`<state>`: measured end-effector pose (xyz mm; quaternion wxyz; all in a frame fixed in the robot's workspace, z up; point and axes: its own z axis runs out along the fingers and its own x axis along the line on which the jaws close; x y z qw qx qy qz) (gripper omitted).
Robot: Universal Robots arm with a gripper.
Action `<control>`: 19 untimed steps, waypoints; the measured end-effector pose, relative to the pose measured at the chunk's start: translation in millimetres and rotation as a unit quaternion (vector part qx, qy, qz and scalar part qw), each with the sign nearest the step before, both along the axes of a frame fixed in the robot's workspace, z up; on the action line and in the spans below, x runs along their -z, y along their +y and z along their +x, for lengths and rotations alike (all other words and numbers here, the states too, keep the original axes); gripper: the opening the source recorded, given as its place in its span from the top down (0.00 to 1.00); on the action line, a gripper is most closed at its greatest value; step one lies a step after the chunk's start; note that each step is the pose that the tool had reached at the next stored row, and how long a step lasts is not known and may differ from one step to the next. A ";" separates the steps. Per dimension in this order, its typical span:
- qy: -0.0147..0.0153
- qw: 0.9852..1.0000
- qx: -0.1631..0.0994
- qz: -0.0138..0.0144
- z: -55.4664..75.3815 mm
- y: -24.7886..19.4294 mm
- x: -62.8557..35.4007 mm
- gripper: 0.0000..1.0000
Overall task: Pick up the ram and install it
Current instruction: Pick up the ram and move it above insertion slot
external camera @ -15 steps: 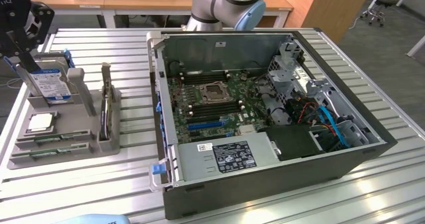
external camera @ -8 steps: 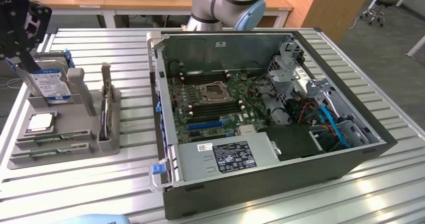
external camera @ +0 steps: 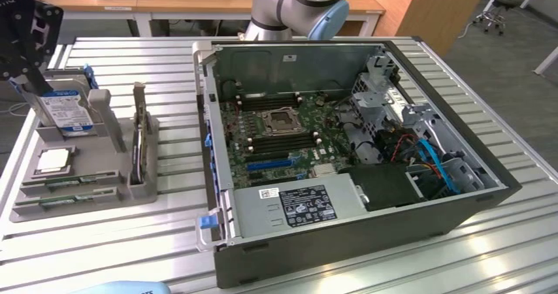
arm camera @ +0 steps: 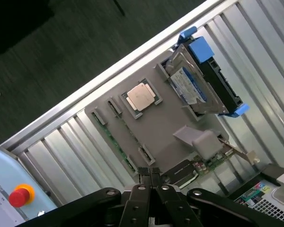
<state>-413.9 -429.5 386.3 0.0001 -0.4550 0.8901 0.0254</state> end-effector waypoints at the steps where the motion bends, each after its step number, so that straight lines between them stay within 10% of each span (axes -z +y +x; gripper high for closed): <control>1: 0.000 1.000 -0.010 0.000 0.0 0.0 0.0 0.90; 10: 0.000 0.996 -0.091 0.000 0.0 0.0 0.7 0.90; 19: 0.000 0.985 -0.172 0.000 0.0 0.0 1.7 0.90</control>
